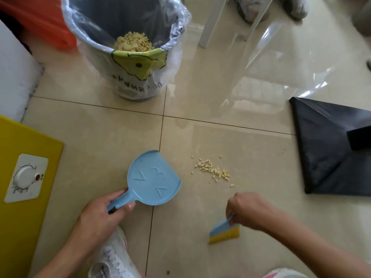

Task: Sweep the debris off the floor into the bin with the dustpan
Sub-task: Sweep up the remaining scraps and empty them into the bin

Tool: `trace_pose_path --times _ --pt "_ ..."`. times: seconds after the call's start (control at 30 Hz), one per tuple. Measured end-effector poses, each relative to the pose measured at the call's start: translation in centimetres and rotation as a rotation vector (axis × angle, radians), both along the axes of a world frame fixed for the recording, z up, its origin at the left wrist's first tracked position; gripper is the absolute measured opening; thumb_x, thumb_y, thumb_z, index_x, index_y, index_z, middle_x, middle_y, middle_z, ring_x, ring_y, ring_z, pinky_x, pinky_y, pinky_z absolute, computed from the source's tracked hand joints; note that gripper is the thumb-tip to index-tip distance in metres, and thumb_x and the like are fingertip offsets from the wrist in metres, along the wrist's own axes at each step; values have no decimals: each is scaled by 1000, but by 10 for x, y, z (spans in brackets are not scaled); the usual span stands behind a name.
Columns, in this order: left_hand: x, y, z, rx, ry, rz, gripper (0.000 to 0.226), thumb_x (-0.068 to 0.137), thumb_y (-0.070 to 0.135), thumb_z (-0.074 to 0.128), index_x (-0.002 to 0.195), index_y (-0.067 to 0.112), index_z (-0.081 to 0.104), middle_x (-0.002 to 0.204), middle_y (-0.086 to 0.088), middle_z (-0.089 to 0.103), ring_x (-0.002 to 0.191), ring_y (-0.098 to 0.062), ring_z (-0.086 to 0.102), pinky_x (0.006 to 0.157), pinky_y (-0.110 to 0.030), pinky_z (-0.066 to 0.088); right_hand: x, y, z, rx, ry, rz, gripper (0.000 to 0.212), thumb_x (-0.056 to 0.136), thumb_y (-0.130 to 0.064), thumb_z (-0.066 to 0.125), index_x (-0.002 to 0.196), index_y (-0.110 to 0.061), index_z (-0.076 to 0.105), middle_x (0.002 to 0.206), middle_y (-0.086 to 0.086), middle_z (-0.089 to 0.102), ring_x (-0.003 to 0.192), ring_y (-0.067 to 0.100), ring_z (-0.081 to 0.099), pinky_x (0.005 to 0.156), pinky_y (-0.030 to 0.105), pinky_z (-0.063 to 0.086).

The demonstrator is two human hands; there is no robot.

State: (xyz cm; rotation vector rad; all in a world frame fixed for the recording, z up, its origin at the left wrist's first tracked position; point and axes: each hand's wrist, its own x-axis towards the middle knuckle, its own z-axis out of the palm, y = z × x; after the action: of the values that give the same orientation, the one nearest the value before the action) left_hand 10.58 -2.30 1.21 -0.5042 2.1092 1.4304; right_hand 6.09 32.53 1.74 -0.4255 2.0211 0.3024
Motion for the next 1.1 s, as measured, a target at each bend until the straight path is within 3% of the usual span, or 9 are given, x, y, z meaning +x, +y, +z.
trace_pose_path --times 0.13,0.27,0.33,0.5,0.67,0.77,0.83,0.93,1.1 --pt "-3 1 8 -3 9 -8 67 91 21 73 71 83 57 80 51 65 85 32 58 73 3 45 -43 3 -2 -15 224 95 26 87 -38 70 112 -31 75 104 -3 75 95 22 72 67 28 48" --pt "2 8 10 21 -15 8 64 91 25 73 73 84 57 82 53 64 98 13 64 83 -23 47 -81 -9 -1 -50 349 143 20 87 -35 72 106 -28 76 100 -1 75 90 26 72 66 28 48" --pt "7 11 10 31 -19 -5 59 91 27 73 76 83 58 85 54 63 97 17 63 86 -24 47 -93 -14 2 -72 382 149 20 88 -35 72 107 -30 76 100 -2 74 90 26 71 66 29 47" --pt "11 13 7 21 -3 -36 40 91 22 74 95 61 64 91 52 65 94 33 57 91 -25 48 -105 -17 32 -144 406 -51 23 87 -37 72 110 -35 76 99 0 74 93 23 67 58 25 37" --pt "9 9 3 -72 4 -133 39 91 30 72 97 66 59 87 59 58 94 27 59 88 -21 48 -96 24 56 -87 610 -374 18 85 -37 64 94 -29 77 80 2 73 71 25 66 57 34 55" --pt "4 9 -13 -90 -33 -156 34 91 31 69 87 65 70 84 36 73 80 11 67 78 -23 50 -86 46 39 112 745 -552 25 93 -34 51 95 -20 72 91 9 69 78 34 62 63 32 45" --pt "1 12 -22 -93 -94 -155 10 88 40 67 85 45 75 67 18 63 64 -7 56 68 -29 44 -78 41 20 142 762 -586 29 99 -32 46 103 -16 69 101 14 69 89 37 65 70 35 45" --pt "-3 28 -32 -116 -147 -146 21 89 40 64 89 22 75 56 10 38 57 -14 36 60 -31 30 -64 8 -6 124 726 -539 29 101 -22 43 116 -14 67 113 12 70 103 35 69 79 35 51" --pt "-16 59 -37 -123 -180 -148 26 90 42 62 94 19 74 53 7 35 53 -16 36 58 -31 30 -35 -74 -18 -35 618 -442 28 99 -18 41 116 -17 64 115 7 71 104 31 69 69 31 37"
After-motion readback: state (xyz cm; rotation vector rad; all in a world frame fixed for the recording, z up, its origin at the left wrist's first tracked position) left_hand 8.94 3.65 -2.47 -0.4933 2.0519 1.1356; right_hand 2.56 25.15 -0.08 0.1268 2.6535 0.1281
